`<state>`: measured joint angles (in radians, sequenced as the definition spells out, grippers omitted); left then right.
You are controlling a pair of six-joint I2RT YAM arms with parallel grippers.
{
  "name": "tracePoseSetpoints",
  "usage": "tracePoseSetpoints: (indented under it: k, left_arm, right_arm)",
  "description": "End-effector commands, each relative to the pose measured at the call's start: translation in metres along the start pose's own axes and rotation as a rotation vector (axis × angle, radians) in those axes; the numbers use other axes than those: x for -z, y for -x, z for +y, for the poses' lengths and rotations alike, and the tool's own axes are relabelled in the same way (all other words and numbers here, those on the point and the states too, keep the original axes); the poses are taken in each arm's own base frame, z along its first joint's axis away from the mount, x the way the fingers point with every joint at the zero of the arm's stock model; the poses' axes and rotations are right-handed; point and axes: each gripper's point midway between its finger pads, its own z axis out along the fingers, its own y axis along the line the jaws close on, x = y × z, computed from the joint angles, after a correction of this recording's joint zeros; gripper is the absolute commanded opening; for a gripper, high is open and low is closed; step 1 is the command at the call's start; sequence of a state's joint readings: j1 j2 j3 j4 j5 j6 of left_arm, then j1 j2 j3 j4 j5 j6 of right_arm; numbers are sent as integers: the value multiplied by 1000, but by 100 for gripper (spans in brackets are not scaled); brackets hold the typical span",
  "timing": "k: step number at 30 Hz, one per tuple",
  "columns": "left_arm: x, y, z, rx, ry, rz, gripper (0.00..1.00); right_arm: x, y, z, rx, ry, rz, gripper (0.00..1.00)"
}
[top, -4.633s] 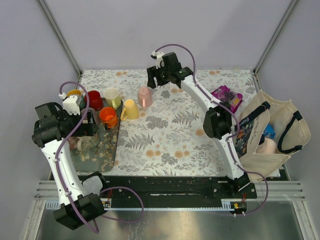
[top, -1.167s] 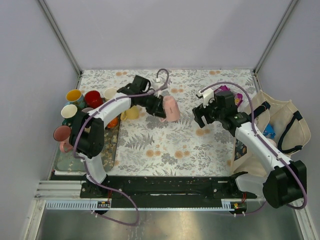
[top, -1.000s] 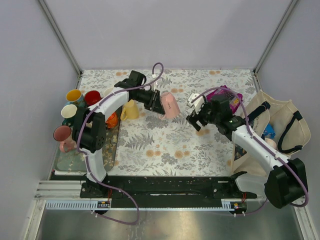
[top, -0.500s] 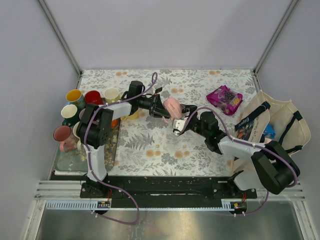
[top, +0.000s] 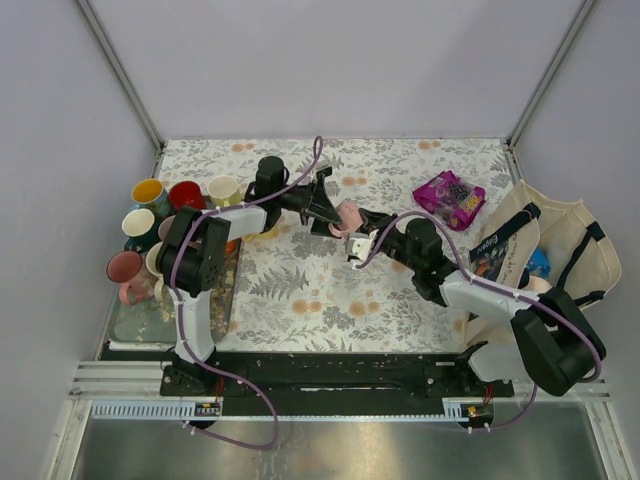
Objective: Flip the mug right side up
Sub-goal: Turn over the cup at the center of the board, then place the cup at the center of the board.
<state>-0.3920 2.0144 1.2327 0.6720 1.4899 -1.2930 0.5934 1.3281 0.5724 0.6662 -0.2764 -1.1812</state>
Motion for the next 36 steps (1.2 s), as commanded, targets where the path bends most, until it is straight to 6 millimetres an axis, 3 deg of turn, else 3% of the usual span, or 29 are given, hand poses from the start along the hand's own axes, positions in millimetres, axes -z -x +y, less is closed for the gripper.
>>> tracePoseSetpoints:
  k: [1, 8, 12, 13, 14, 15, 19, 23, 32, 36]
  left_arm:
    - [4, -1, -36, -238, -19, 12, 88]
    - [7, 3, -45, -296, -5, -24, 93]
    - [13, 7, -30, -206, 79, -77, 99]
    - [20, 10, -14, -333, 191, -88, 99]
    - [34, 10, 3, -297, 447, -95, 99]
    - [45, 17, 21, -399, 664, -83, 99]
    - [58, 35, 10, -411, 742, -186, 99]
    - [77, 43, 4, -496, 872, -249, 99]
    - [141, 55, -41, -757, 1100, -437, 99]
    - [158, 55, -65, -835, 1169, -467, 99]
  right_arm:
    - [8, 9, 14, -40, 79, 5, 0]
    - [30, 3, 42, -233, 356, 172, 0]
    - [45, 3, 47, -251, 382, 198, 0]
    - [49, 1, 49, -256, 393, 212, 0]
    - [52, 0, 51, -259, 407, 220, 0]
    - [56, -3, 54, -261, 429, 233, 0]
    - [67, -7, 65, -264, 492, 253, 0]
    - [65, -8, 76, -269, 577, 261, 0]
    - [42, -13, 83, -302, 754, 296, 3]
    - [24, -9, 82, -290, 803, 266, 4]
